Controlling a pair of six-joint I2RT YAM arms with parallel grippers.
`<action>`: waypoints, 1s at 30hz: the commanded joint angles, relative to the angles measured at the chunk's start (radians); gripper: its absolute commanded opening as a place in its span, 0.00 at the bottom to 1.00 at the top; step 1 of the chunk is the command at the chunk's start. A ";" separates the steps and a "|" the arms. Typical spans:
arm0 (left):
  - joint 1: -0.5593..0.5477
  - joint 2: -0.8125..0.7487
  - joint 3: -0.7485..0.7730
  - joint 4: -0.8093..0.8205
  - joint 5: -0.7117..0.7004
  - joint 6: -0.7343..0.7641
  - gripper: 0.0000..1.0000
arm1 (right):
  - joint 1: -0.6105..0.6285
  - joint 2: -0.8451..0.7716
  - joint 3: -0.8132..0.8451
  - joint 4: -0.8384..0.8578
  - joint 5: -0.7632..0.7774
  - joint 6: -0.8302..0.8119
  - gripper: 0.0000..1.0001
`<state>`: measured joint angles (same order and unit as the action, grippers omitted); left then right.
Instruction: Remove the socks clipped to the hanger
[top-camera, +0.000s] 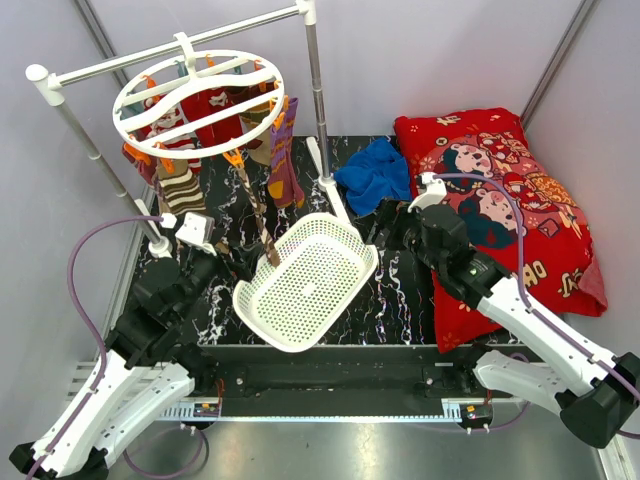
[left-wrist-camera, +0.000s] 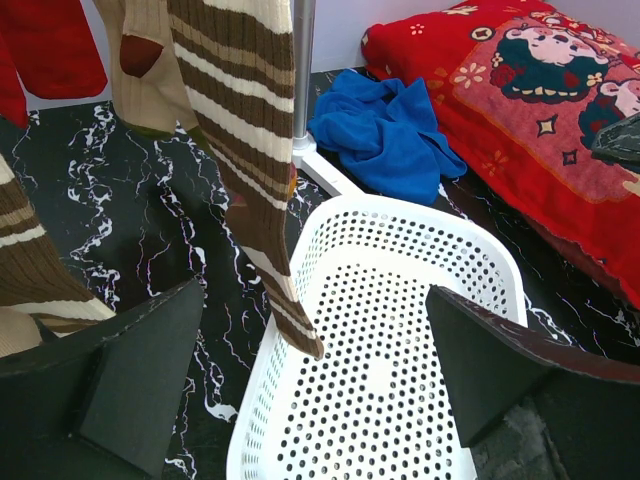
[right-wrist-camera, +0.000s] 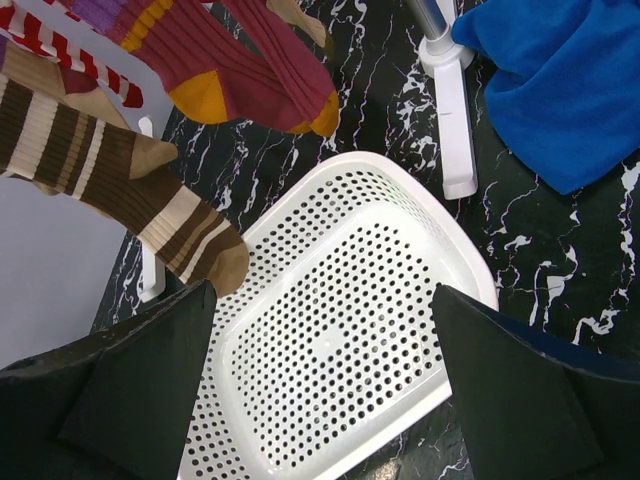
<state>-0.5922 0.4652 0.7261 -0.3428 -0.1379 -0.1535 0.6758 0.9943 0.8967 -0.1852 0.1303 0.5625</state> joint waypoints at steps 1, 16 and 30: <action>0.003 -0.013 -0.001 0.045 -0.008 0.020 0.99 | 0.005 -0.029 0.021 0.038 0.025 0.007 1.00; 0.003 -0.069 0.013 0.039 -0.112 -0.018 0.99 | 0.011 0.150 0.134 0.174 -0.244 0.007 0.92; 0.003 -0.050 0.150 -0.074 -0.222 -0.150 0.97 | 0.185 0.556 0.383 0.476 -0.138 -0.099 0.79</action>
<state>-0.5922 0.4015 0.8040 -0.4103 -0.2874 -0.2451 0.8177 1.4906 1.2118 0.1230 -0.0368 0.5129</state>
